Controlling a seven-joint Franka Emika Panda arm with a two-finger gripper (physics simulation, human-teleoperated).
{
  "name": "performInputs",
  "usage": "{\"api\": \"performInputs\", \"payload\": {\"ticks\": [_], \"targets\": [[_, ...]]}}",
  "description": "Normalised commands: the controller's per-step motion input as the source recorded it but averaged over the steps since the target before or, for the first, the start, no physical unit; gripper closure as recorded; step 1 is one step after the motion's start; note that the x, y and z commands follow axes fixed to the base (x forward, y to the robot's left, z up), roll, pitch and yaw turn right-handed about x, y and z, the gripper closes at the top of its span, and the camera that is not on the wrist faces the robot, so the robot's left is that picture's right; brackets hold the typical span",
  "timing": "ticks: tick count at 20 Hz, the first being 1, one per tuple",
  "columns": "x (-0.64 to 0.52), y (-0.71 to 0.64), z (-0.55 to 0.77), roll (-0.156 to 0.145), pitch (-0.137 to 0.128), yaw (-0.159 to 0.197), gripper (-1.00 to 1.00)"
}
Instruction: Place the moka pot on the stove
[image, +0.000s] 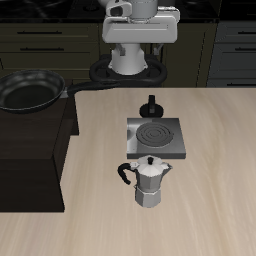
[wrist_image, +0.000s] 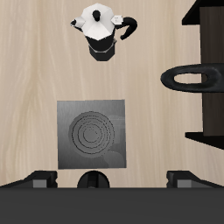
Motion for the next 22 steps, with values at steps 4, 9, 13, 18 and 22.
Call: {"api": "performInputs", "payload": {"ticks": [4,9,13,18,22], "targets": [[0.22,0.24,0.08,0.039,-0.018,-0.014,-1.00],[0.21,0.25,0.11,0.028,-0.014,-0.005,-1.00],[0.26,0.16,0.08,0.005,0.001,-0.018,-1.00],[0.27,0.08,0.13,-0.001,-0.019,0.004,-1.00],[0.19,0.00,0.12,0.001,-0.013,0.010,-1.00]]}}
